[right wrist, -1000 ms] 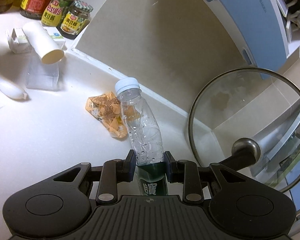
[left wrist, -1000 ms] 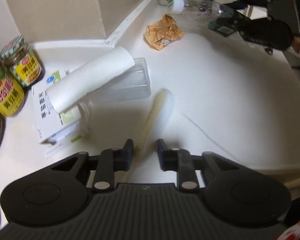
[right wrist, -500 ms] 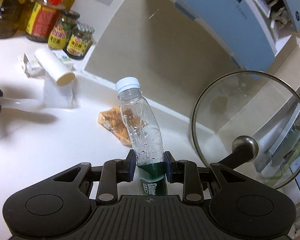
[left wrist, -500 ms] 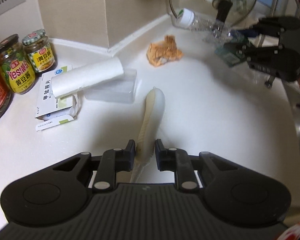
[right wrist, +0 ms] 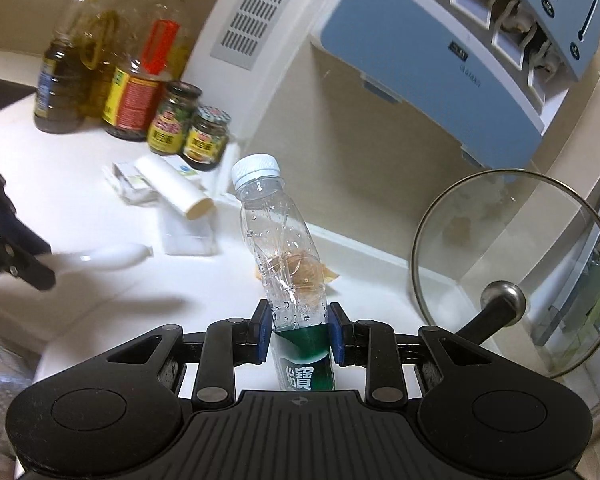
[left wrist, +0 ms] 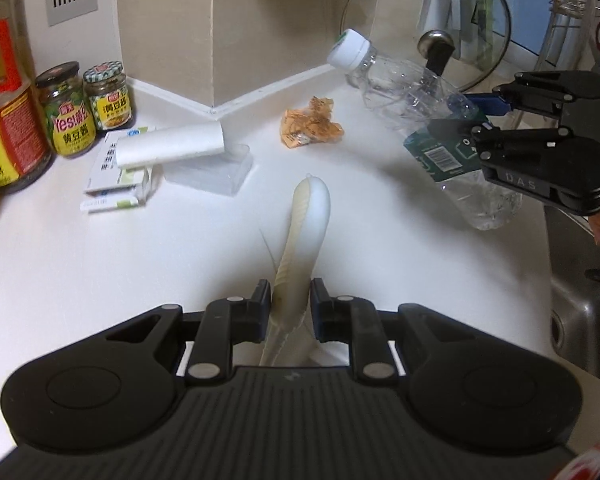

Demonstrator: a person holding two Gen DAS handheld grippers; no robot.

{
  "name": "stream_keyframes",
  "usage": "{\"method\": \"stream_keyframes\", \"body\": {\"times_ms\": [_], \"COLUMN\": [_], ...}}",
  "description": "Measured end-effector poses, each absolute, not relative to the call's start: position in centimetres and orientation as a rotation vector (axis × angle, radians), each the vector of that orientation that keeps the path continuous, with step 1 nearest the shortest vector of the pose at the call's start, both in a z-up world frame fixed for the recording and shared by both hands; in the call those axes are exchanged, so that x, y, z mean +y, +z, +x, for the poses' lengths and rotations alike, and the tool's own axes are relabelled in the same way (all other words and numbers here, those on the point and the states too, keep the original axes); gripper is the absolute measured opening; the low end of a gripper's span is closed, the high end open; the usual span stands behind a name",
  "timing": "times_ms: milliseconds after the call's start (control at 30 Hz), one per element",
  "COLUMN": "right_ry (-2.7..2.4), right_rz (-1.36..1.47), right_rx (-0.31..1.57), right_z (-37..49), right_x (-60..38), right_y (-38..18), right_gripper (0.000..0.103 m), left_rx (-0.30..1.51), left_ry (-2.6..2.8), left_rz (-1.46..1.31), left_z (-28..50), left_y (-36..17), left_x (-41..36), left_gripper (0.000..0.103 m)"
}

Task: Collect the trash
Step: 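Lift the bottle and toothbrush and carry both over the wastebasket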

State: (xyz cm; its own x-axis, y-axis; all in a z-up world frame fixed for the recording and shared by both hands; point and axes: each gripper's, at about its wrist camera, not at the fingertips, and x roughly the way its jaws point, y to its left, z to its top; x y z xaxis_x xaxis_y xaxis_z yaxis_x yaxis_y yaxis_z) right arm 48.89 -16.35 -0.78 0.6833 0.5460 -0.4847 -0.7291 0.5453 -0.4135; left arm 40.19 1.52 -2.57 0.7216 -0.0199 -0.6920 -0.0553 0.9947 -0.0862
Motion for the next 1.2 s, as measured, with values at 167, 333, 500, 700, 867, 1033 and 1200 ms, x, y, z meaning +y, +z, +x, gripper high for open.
{"method": "stream_keyframes", "body": {"times_ms": [167,333,500,700,867,1033,1200], "right_ry": [0.766,0.740,0.746,0.771,0.792,0.821,0.829], "right_rz": [-0.609,-0.567,-0.500,-0.366,-0.300,-0.288,-0.308], "right_rx": [0.327,0.343,0.365,0.447,0.525,0.621,0.739], "right_z": [45.4,41.2,36.1,30.9,27.9,27.0,27.9], "right_x": [-17.1,-17.4,-17.3,-17.5,-17.4,-16.7,-16.1], "right_y": [0.1,1.0,1.7,1.4,-0.4,-4.0,-8.1], "right_gripper": [0.030,0.029,0.029,0.029,0.029,0.029,0.029], "left_rx": [0.755,0.744,0.745,0.761,0.789,0.829,0.878], "left_ry": [0.005,0.000,0.015,0.013,0.040,0.087,0.138], "left_rz": [-0.126,-0.130,-0.124,-0.124,-0.153,-0.188,-0.229], "left_z": [37.2,33.2,28.7,24.1,21.7,20.9,21.1], "left_y": [-2.8,-2.9,-3.0,-3.7,-5.0,-7.1,-10.1], "left_x": [0.8,1.0,1.7,2.0,2.0,1.8,1.1], "left_gripper": [0.018,0.018,0.018,0.018,0.018,0.018,0.018]}}
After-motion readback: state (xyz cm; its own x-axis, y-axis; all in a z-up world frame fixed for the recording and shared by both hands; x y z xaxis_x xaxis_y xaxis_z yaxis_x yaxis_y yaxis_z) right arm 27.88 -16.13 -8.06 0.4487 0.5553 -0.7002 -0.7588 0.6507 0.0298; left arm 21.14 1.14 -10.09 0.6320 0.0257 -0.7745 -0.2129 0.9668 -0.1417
